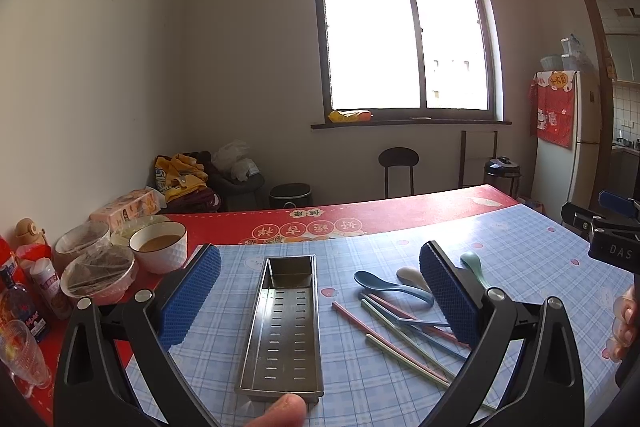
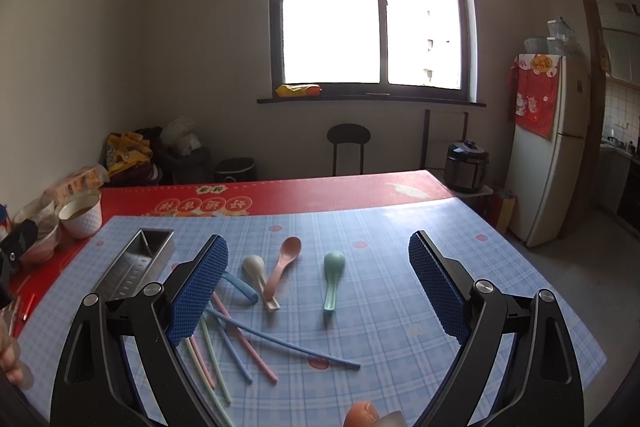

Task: Organize utensils

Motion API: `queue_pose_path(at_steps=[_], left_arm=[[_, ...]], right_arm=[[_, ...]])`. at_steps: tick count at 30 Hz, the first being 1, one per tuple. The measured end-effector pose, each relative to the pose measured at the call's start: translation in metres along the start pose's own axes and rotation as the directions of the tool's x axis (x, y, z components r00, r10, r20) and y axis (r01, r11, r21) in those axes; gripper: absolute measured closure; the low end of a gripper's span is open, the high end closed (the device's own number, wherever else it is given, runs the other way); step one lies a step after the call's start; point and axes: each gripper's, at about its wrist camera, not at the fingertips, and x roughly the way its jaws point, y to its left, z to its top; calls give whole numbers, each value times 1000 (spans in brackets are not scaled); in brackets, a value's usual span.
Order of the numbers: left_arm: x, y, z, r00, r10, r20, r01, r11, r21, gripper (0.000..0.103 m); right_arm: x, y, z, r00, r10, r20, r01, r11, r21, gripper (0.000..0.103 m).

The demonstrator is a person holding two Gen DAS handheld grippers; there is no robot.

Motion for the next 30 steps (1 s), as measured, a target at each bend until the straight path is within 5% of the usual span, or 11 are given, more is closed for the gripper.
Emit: queue_pose_path(at_steps=[6, 11, 15, 20, 24, 30], left_arm=[[19, -4, -12, 996, -35, -79, 38, 999, 28, 6], [38, -6, -30, 986, -34, -165, 37, 999, 13, 6], [55, -9, -45, 965, -81, -249, 77, 997, -25, 20], [78, -15, -69, 901, -241, -360, 193, 967, -164, 49], [93, -36, -90, 857, -280, -433, 221, 958, -182, 70], [119, -56, -110, 795, -334, -507, 229, 938, -259, 78]], right_arm=[[11, -4, -6, 999, 34, -27, -34, 999, 14, 14], [31, -6, -21, 981, 180, -72, -177, 983, 48, 14], [53, -2, -38, 973, 181, -141, -180, 984, 21, 14], [78, 2, -63, 961, 156, -230, -165, 986, -20, 14], [92, -4, -80, 941, 215, -261, -225, 974, -9, 14], [109, -18, -100, 932, 215, -293, -212, 976, 41, 14]])
